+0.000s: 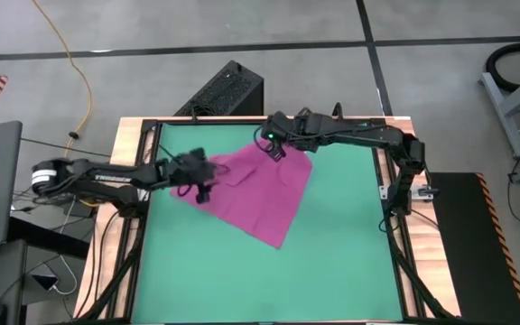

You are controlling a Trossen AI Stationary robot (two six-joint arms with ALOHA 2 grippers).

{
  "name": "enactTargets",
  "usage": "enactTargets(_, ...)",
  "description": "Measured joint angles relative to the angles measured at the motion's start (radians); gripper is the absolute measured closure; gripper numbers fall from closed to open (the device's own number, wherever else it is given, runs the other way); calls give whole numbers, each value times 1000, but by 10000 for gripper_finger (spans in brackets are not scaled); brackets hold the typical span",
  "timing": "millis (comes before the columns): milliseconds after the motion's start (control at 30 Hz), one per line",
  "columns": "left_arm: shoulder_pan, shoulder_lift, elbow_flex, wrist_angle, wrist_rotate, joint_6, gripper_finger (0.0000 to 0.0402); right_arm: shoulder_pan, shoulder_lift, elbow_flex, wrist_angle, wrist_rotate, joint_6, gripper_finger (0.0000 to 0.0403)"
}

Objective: Roll towel
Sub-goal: Fold the pink towel

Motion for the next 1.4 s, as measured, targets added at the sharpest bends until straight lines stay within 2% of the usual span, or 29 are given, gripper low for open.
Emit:
enactTargets(67,-63,61,-1,16,-35,59,179,-1,0,0,0,0,-1,403)
enactTargets(267,-233,267,-1,219,-269,196,179,-2,0,0,0,0,-13,402)
enactTargets(367,-266,375,13,328,-368,270,179,-3,0,0,0,0,-13,402)
enactTargets(500,-276,469,61,354,-426,306,179,-3,0,0,0,0,-13,401)
enactTargets(700,-262,489,108,340,-455,310,186,-2,0,0,1,0,-13,401)
enactTargets(933,-215,499,113,324,-436,292,228,5,0,0,1,0,-16,401)
enactTargets(1067,-208,499,113,318,-450,332,249,17,0,0,2,-2,-25,401)
enactTargets(1400,-139,498,113,228,-329,318,320,40,0,0,5,-2,-26,401)
